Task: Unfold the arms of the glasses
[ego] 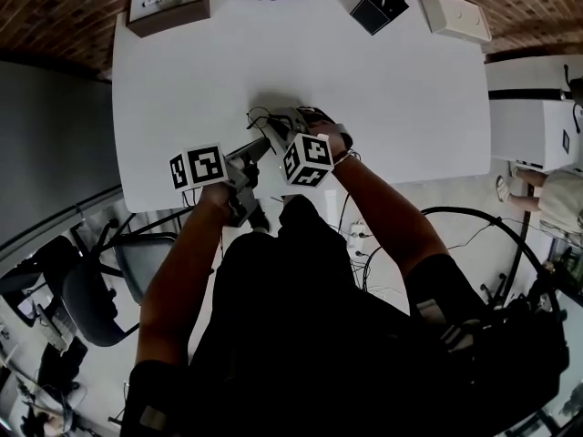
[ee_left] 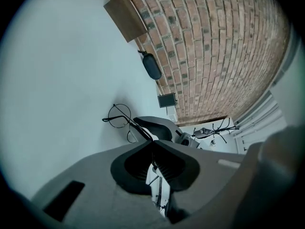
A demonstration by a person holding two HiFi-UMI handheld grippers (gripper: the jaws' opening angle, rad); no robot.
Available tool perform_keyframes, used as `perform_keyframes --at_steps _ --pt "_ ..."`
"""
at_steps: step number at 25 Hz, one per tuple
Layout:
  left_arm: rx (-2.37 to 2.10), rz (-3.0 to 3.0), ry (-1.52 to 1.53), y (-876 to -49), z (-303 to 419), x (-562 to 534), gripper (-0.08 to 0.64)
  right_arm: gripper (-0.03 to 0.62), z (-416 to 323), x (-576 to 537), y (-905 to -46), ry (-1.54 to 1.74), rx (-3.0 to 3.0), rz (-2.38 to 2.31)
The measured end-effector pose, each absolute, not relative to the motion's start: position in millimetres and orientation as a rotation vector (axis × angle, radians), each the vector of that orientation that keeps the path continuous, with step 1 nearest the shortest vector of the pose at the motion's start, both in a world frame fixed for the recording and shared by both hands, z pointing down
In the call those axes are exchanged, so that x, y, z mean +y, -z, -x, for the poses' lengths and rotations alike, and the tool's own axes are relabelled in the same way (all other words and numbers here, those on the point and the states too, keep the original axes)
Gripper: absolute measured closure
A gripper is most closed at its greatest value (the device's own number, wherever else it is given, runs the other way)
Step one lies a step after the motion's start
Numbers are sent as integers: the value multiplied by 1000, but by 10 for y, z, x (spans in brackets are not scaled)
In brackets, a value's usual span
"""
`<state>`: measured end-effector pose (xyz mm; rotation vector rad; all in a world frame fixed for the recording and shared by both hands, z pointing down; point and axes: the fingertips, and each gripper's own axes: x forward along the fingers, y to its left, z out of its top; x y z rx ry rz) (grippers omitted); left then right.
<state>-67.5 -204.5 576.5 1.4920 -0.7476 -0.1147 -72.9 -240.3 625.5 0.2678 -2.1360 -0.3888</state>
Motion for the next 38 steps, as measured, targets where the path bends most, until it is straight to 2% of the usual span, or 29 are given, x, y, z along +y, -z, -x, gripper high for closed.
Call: perform_keyframes --at_steps 16,27,38 --pt "-777 -1503 101 -5797 824 -1991 538 579 736 -2396 -6262 381 -2178 -238" --pt "-804 -1553 16 -5870 1034 -1819 538 580 730 -2082 -6066 583 -2301 -103" --pt "-829 -1698 -220 -6055 1105 -1711 538 578 530 -1884 -6148 839 -2223 51"
